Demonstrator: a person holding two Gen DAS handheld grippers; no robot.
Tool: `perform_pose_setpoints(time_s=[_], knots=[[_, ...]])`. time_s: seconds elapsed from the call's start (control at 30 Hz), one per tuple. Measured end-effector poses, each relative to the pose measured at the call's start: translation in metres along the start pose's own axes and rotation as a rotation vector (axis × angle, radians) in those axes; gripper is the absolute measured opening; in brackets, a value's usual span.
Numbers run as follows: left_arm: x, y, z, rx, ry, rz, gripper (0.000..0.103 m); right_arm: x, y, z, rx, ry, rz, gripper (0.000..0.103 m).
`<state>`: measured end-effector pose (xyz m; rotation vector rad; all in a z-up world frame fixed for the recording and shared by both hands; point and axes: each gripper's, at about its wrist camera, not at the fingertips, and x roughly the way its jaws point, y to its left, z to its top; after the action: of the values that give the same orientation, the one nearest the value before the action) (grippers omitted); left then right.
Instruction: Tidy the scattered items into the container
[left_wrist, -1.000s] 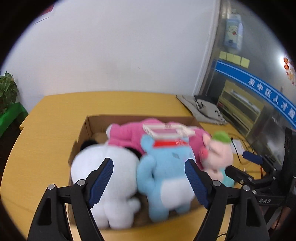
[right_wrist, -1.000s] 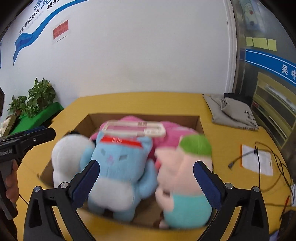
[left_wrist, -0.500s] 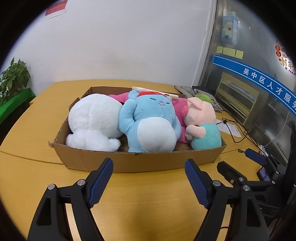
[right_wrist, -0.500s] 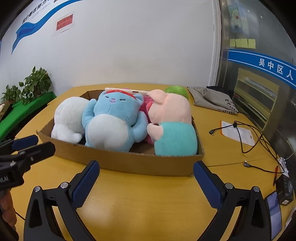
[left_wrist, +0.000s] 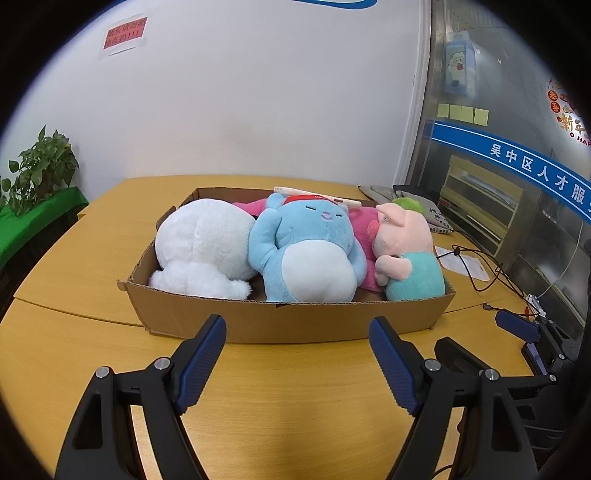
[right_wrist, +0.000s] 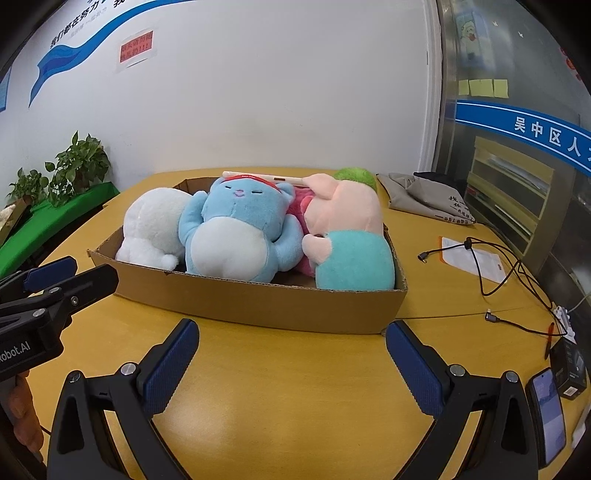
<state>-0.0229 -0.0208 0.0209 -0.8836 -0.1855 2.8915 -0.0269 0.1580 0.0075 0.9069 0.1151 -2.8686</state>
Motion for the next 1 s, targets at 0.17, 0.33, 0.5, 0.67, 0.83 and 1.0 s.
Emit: perform_pose_setpoints(time_s=[0.17,0.33,0.5,0.67,0.83,1.0], knots=[[0.004,0.002,-0.004,-0.004,0.002,0.012,0.08,0.004,0.001,-0.003,-0.006,0.009,-0.001,0.103],[0.011,0.004,-0.006,-0.011,0.015,0.017,0.08,0.01,0.0,-0.006,0.001,0.025,-0.004,0.103],[0.015,0.004,-0.009,-0.011,0.015,0.018,0.08,0.014,-0.004,-0.007,0.009,0.034,-0.015,0.103],[0.019,0.007,-0.011,-0.021,0.023,0.02,0.08,0.019,-0.008,-0.008,0.021,0.042,-0.015,0.103],[0.024,0.007,-0.011,-0.02,0.031,0.025,0.08,0.025,-0.006,-0.012,0.018,0.059,-0.009,0.103],[0.029,0.003,-0.014,-0.013,0.041,0.014,0.08,0.027,-0.009,-0.015,0.019,0.068,-0.018,0.103]])
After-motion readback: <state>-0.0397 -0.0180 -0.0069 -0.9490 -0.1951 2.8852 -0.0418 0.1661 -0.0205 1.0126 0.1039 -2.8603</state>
